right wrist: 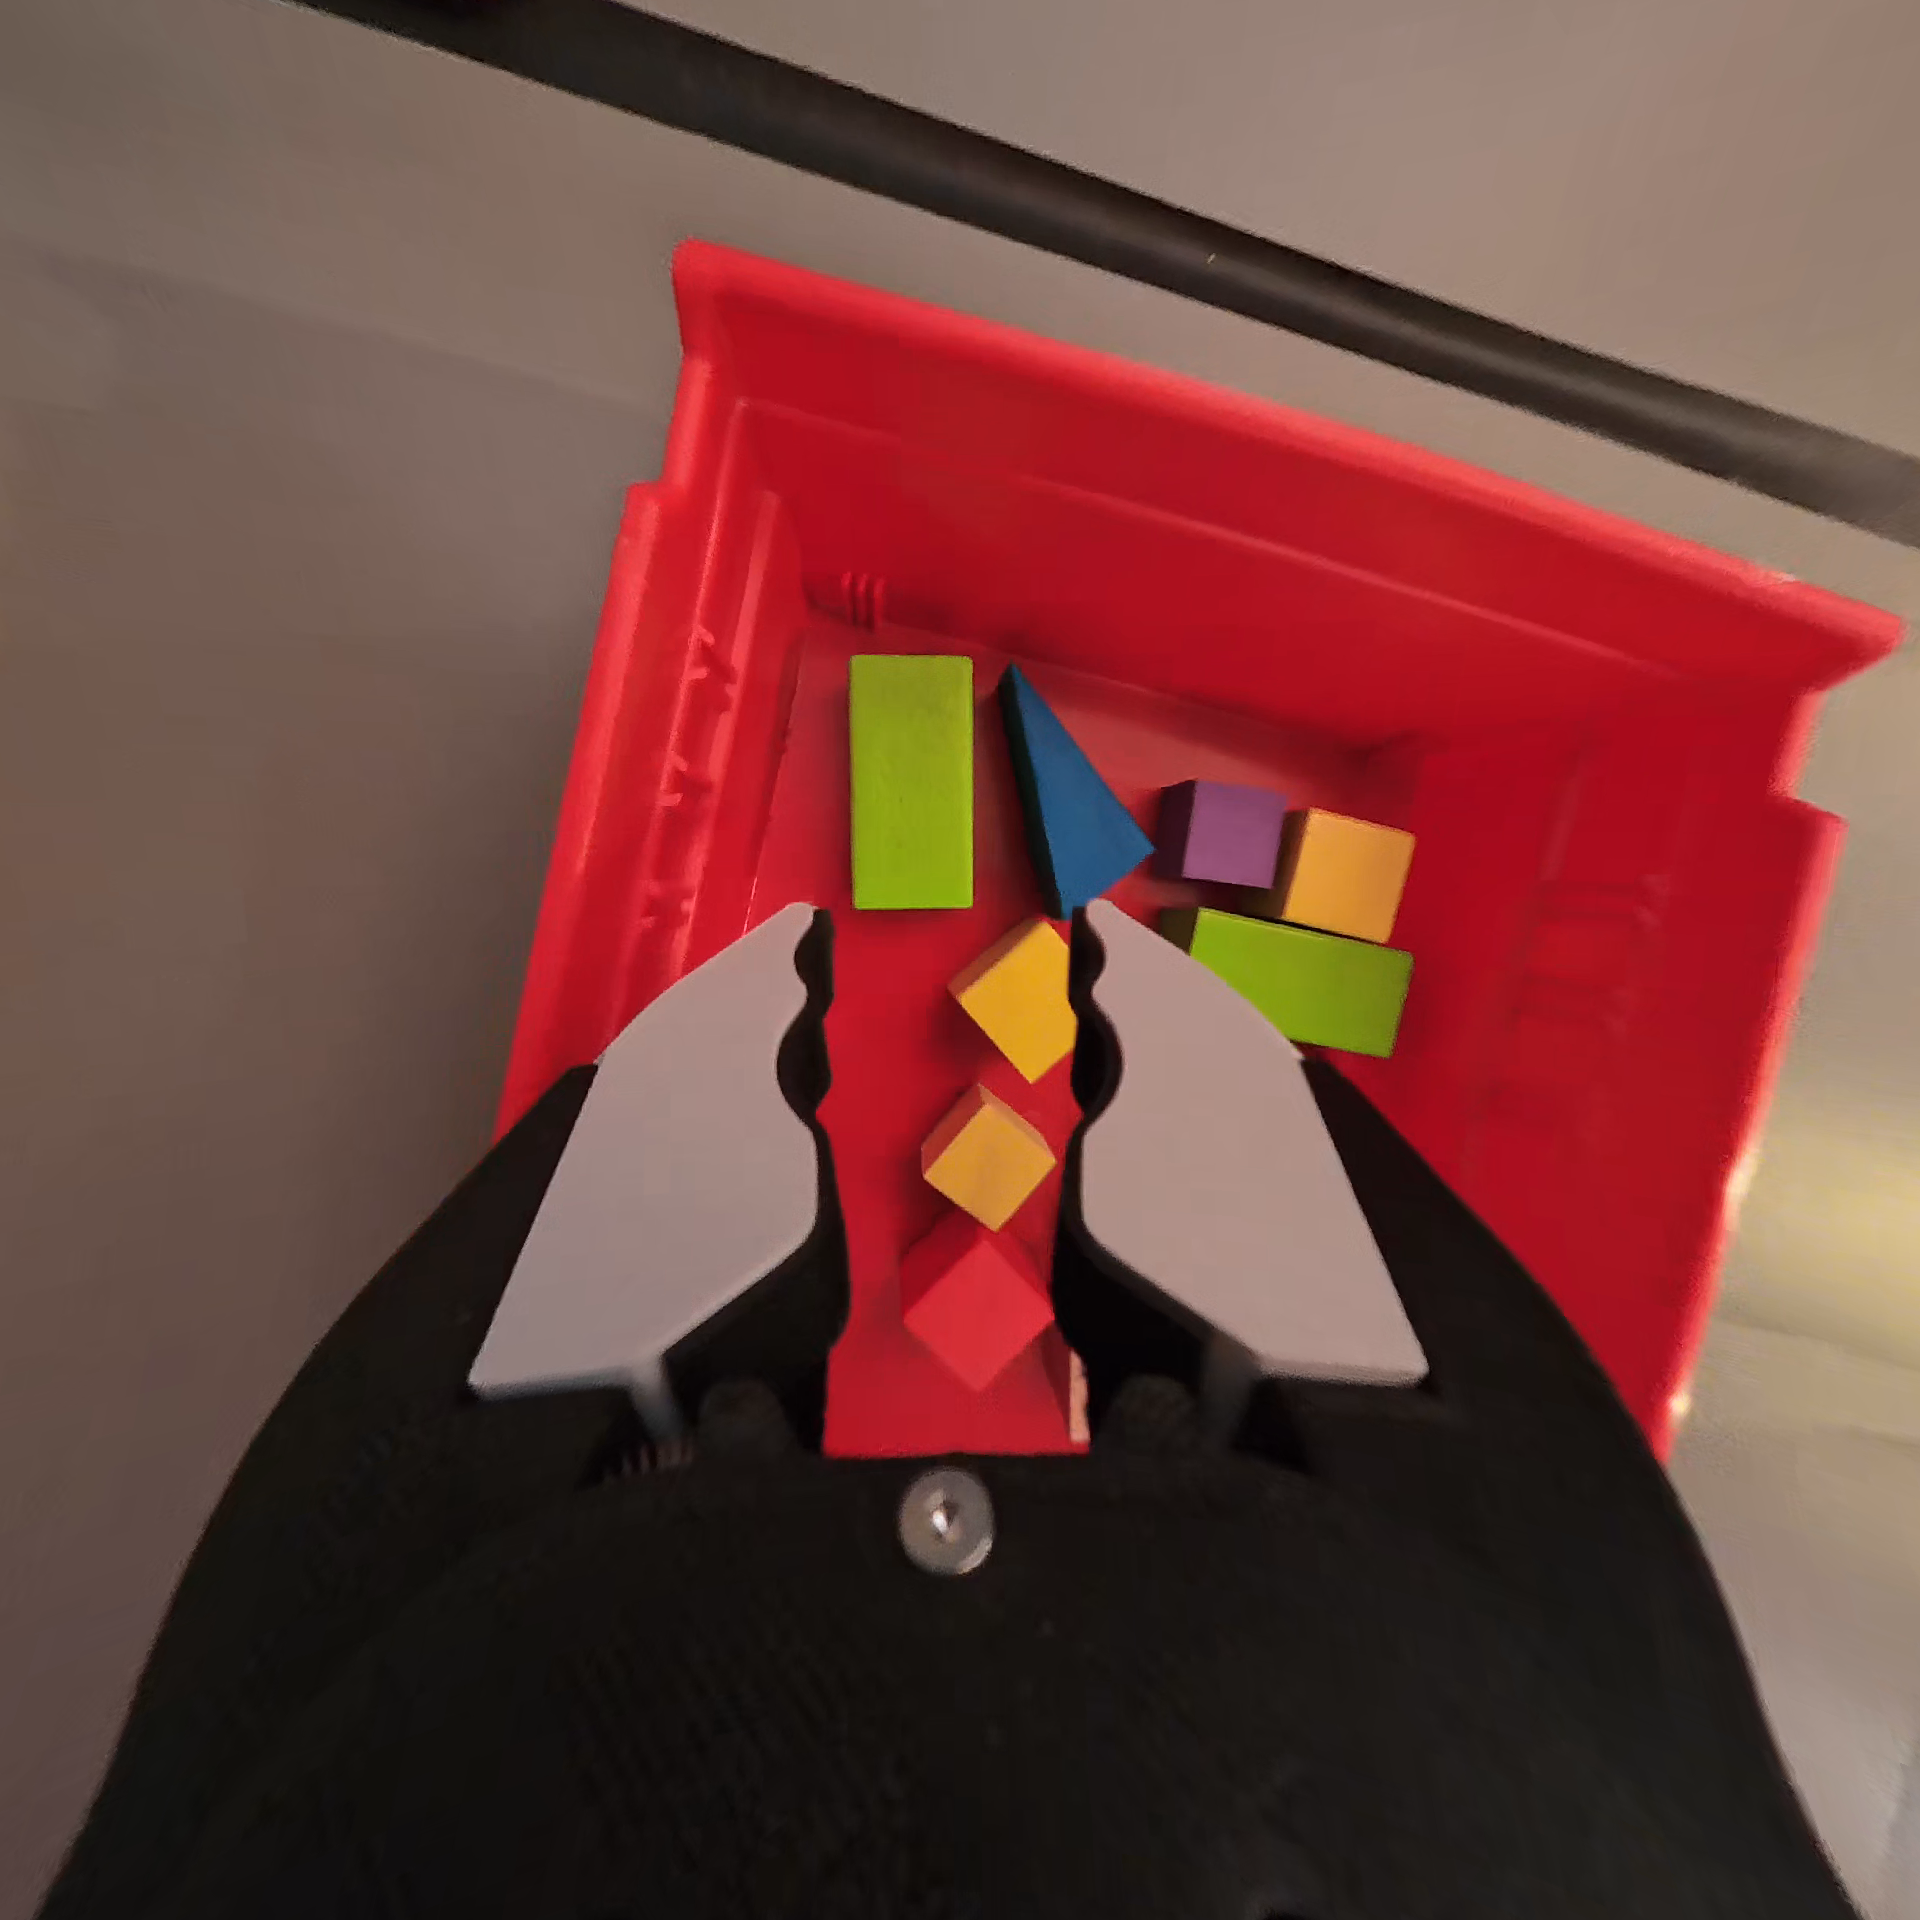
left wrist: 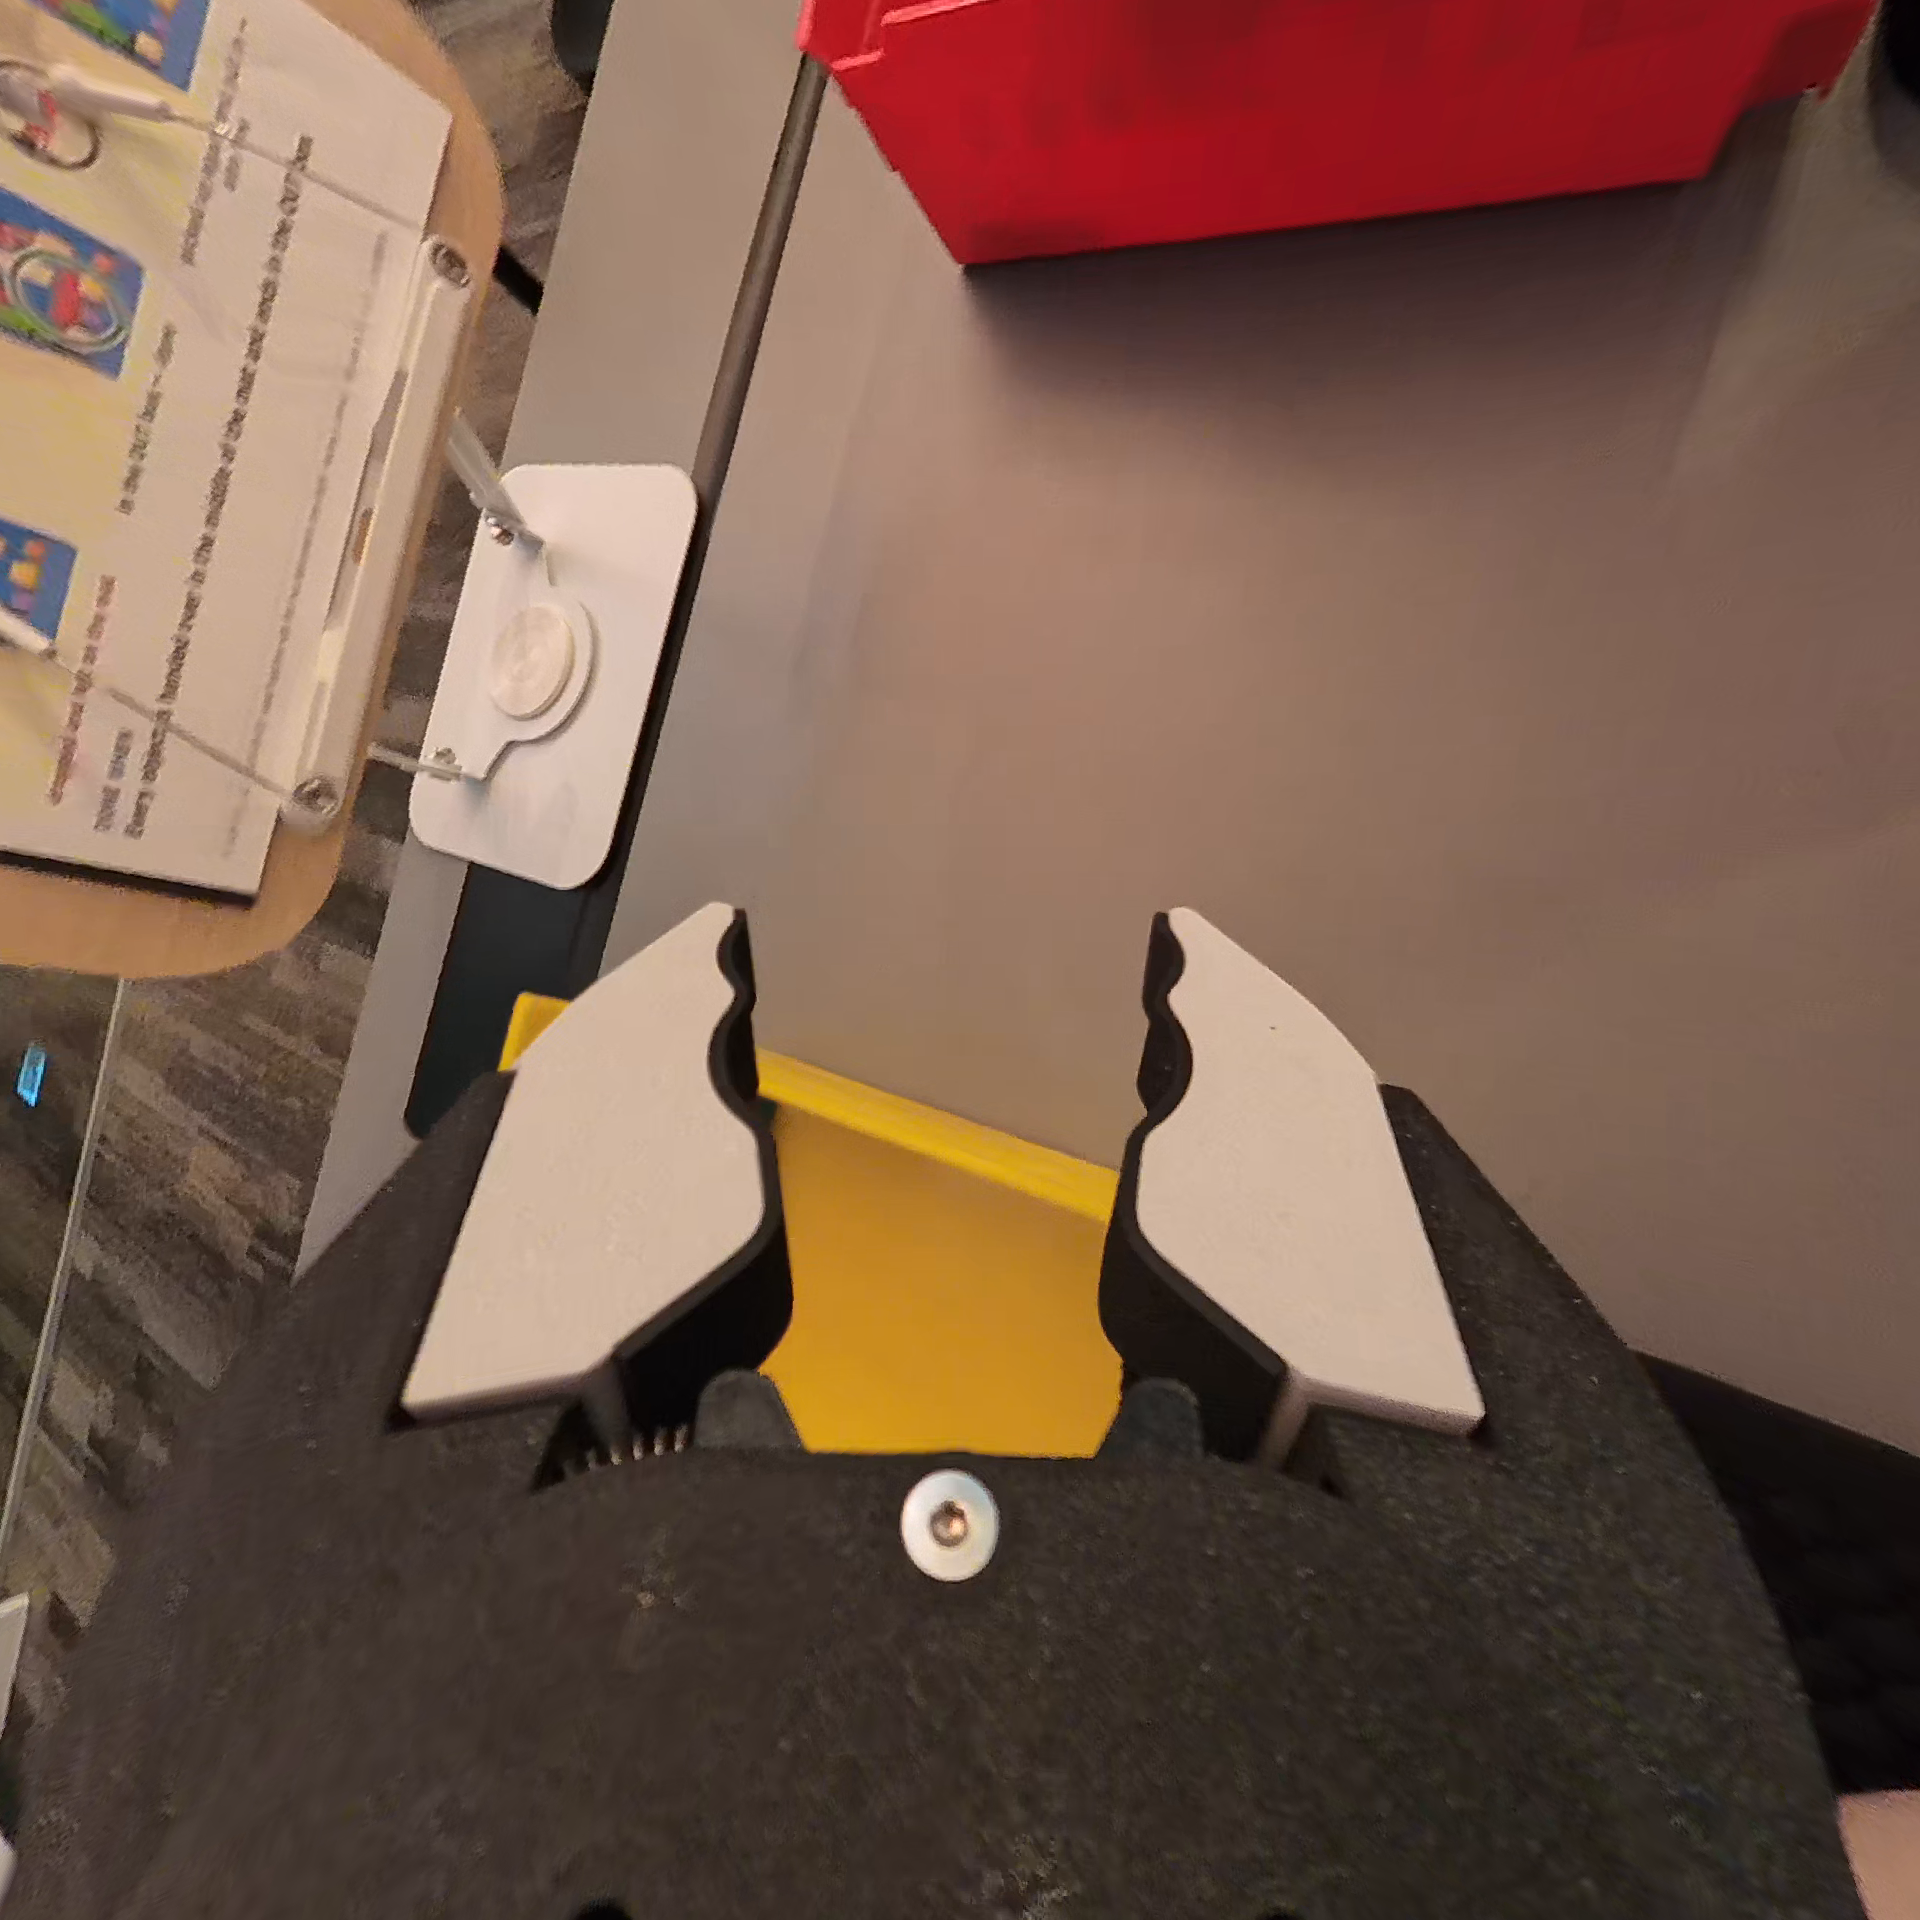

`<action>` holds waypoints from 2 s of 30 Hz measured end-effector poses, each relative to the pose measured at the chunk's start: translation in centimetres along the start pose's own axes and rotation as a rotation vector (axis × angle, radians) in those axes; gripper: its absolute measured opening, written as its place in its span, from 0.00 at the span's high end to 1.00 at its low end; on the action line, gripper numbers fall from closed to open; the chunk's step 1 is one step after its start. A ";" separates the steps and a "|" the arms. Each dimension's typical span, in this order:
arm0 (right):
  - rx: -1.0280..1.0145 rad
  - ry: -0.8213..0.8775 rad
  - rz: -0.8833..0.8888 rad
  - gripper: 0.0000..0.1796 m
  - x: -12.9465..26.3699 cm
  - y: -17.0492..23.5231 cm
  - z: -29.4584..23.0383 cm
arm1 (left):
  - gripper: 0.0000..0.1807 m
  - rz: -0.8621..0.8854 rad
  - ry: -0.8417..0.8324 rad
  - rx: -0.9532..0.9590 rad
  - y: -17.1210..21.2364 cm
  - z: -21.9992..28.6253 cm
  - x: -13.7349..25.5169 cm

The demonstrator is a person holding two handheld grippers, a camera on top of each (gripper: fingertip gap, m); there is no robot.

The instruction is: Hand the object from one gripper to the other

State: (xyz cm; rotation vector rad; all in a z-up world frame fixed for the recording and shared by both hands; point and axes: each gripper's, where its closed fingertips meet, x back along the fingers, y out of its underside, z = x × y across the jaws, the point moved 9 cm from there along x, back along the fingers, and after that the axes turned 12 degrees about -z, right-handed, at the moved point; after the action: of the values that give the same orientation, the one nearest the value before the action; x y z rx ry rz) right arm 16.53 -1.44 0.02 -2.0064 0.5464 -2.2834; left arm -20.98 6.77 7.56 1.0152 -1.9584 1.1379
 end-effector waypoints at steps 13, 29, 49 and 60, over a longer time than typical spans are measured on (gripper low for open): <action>0.258 0.023 0.377 0.74 12.2 2.4 -6.9 | 0.63 -0.163 -0.189 0.472 9.5 -6.9 0.5; 0.416 -0.013 0.313 0.74 11.5 2.8 -9.6 | 0.65 -0.239 -0.087 0.318 12.8 -7.9 -12.2; 0.438 -0.003 0.251 0.74 10.5 2.8 -9.5 | 0.73 -0.310 0.030 0.305 13.6 -7.9 -12.9; 0.460 0.007 0.225 0.75 10.1 2.8 -9.7 | 0.74 -0.295 0.010 0.441 14.3 -9.3 -15.2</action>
State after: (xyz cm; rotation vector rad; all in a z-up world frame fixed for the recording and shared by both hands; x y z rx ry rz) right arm 5.03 -4.57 7.91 -1.6291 0.2039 -2.0493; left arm -24.45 24.23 -6.71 1.4652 -1.5107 1.4268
